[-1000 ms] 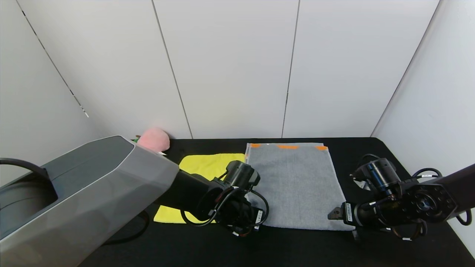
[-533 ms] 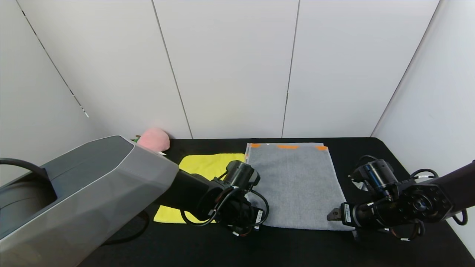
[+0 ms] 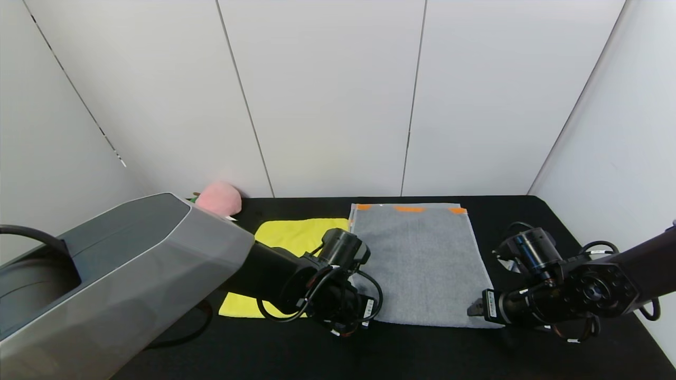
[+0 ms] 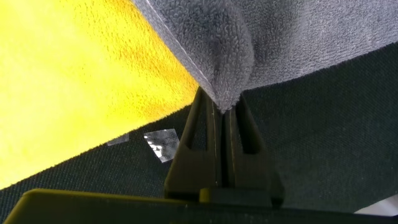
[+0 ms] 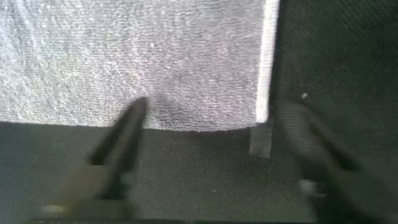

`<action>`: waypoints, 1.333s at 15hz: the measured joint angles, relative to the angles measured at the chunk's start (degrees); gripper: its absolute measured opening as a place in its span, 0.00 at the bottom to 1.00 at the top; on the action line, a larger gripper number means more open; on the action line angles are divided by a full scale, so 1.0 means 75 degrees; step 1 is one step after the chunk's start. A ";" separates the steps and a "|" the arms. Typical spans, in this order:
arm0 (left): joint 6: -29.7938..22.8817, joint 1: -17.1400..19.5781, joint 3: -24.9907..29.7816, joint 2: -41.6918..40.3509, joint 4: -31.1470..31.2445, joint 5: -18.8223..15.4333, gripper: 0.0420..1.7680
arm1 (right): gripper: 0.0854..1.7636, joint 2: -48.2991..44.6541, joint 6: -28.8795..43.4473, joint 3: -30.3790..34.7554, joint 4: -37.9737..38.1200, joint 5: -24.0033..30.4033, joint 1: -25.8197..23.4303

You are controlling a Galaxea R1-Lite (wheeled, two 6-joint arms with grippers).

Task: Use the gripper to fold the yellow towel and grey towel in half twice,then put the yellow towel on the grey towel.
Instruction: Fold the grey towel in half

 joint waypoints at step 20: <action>-0.0018 0.0000 0.0180 -0.0252 0.0007 0.0088 0.05 | 0.02 -0.0349 0.0205 0.0154 0.0065 -0.0015 0.0008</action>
